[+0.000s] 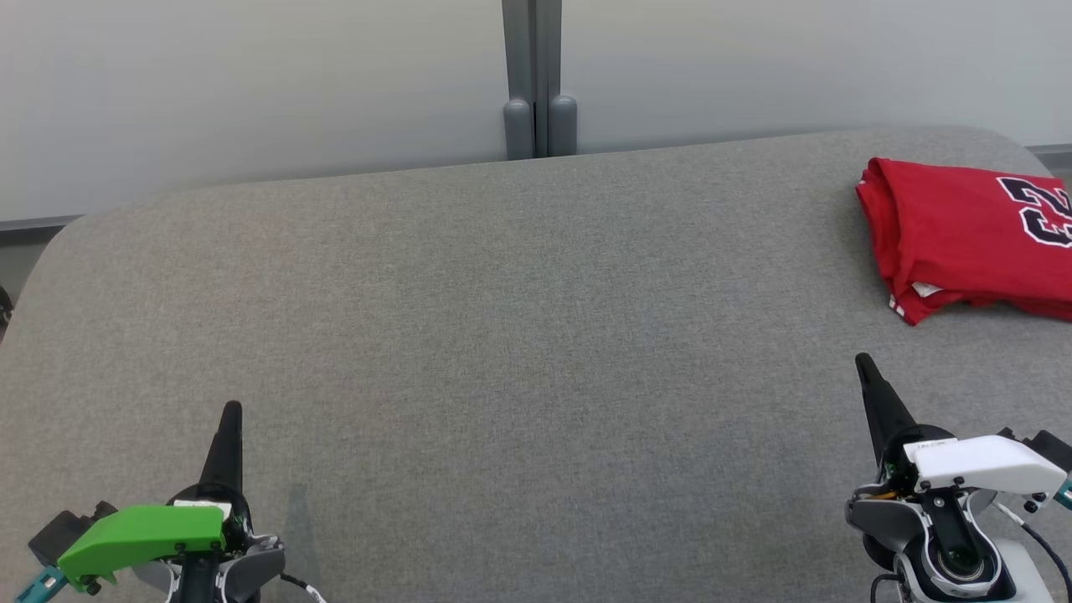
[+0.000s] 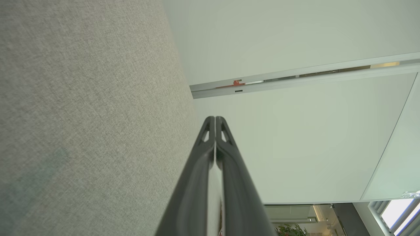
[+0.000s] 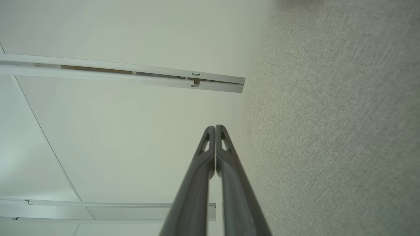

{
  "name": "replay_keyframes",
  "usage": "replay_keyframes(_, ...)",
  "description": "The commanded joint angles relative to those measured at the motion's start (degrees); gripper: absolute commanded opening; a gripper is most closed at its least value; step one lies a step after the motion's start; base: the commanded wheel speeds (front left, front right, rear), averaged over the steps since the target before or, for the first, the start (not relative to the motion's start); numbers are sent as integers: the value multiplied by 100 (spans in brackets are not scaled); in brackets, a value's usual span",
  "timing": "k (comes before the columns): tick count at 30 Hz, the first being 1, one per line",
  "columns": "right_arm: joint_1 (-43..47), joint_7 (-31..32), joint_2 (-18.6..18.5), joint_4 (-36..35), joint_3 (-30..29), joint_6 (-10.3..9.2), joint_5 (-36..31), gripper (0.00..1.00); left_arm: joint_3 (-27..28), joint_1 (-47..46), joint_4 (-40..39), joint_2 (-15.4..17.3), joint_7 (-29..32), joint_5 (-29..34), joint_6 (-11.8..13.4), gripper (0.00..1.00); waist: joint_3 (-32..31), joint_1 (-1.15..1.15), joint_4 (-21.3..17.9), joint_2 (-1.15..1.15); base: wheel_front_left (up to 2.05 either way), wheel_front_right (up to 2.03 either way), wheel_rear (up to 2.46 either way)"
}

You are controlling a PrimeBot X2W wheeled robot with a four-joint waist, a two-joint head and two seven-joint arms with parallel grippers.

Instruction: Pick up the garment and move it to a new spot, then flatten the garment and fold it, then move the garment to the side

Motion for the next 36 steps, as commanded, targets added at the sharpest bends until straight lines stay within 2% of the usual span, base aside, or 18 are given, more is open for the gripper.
replay_keyframes(1,31,40,-24,-51,-32,3,128,0,33,-132,-45,35,36,-141,-52,0,-4,0,-1,0,0,0,0)
replay_keyframes(22,66,261,-21,-100,-152,2,938,0,139,-179,-71,39,245,-869,-155,0,-55,0,-12,0,0,0,0)
replay_keyframes(36,65,262,-15,-99,-158,2,936,0,136,-168,-66,39,255,-867,-155,0,-57,0,-12,0,0,0,0)
